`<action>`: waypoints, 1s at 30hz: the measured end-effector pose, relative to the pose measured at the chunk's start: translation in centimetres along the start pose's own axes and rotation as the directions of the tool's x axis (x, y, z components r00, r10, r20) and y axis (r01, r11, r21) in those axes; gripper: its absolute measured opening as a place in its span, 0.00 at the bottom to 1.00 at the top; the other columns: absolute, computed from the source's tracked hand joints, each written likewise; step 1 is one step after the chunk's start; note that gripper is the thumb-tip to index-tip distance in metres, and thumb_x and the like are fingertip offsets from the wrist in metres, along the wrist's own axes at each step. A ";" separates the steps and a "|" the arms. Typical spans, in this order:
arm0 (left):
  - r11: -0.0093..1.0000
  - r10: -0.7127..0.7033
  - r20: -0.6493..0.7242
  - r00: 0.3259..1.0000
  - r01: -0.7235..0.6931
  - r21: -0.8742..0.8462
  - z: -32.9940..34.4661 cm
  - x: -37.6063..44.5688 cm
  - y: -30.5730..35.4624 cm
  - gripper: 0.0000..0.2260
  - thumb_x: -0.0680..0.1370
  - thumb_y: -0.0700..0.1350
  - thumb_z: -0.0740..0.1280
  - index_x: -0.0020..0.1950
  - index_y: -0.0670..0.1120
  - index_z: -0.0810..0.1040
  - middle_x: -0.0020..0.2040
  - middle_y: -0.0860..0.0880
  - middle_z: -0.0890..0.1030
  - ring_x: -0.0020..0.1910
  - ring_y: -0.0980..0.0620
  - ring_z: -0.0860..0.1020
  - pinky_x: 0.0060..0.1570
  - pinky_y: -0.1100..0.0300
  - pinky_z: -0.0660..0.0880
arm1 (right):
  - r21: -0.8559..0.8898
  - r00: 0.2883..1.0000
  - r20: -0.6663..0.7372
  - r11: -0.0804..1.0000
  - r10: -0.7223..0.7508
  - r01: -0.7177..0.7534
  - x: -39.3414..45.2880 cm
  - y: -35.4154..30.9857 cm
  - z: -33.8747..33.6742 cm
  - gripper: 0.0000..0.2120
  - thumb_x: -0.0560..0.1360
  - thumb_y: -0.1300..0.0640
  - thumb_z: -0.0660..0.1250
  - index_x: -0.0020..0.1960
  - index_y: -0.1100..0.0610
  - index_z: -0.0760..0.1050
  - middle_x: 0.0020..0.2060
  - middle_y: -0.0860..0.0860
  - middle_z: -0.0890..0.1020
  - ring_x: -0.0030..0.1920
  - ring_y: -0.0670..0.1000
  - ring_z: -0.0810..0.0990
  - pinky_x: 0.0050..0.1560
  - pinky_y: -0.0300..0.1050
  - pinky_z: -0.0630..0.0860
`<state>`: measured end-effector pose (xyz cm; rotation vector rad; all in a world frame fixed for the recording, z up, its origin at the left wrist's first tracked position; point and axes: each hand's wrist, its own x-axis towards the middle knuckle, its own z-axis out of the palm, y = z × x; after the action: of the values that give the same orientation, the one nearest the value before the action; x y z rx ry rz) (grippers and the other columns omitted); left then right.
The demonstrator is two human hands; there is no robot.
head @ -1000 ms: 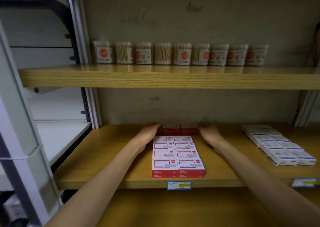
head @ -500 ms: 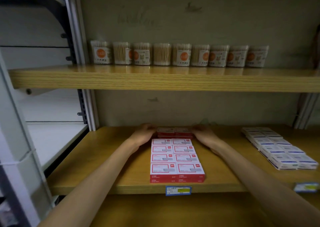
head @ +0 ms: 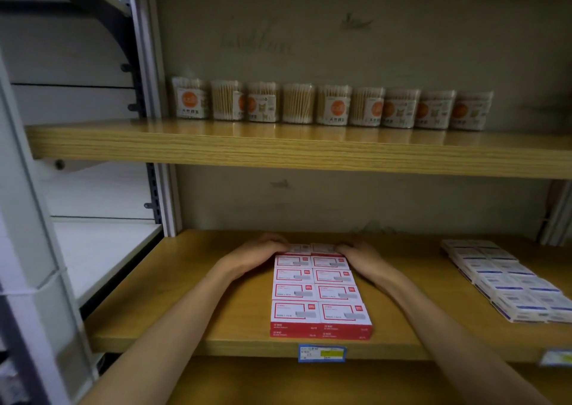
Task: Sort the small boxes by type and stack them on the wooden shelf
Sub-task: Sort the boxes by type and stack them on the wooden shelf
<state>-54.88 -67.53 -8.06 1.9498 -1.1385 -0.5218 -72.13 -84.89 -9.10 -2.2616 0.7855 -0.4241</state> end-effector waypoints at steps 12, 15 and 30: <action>0.999 0.033 0.006 0.999 -0.033 -0.013 0.1 0.2 -0.6 0.07 0.80 0.50 0.64 0.48 0.52 0.82 0.47 0.53 0.85 0.52 0.52 0.81 0.54 0.57 0.71 | -0.162 0.994 0.071 0.982 -0.087 0.097 0.7 0.6 0.4 0.13 0.84 0.46 0.53 0.62 0.41 0.75 0.63 0.46 0.80 0.69 0.51 0.72 0.75 0.57 0.61; 0.998 0.047 0.010 0.999 -0.047 -0.032 0.1 0.2 -0.4 0.07 0.80 0.47 0.64 0.50 0.49 0.82 0.47 0.52 0.85 0.52 0.52 0.81 0.53 0.58 0.71 | -0.194 0.992 0.077 0.974 -0.101 0.114 0.7 0.6 0.4 0.15 0.85 0.48 0.52 0.66 0.45 0.74 0.66 0.47 0.79 0.71 0.51 0.70 0.76 0.54 0.58; 0.999 0.015 0.013 1.000 -0.016 0.041 0.3 -1.0 0.3 0.09 0.82 0.50 0.63 0.56 0.51 0.82 0.51 0.54 0.85 0.55 0.54 0.80 0.59 0.58 0.72 | -0.207 0.990 0.072 0.969 -0.119 0.132 -0.7 -0.5 0.0 0.18 0.86 0.49 0.52 0.70 0.47 0.73 0.69 0.47 0.77 0.74 0.50 0.66 0.77 0.51 0.53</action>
<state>-55.68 -66.90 -8.04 1.9739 -1.1795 -0.5067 -72.45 -84.19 -8.80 -2.5202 0.6868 -0.3440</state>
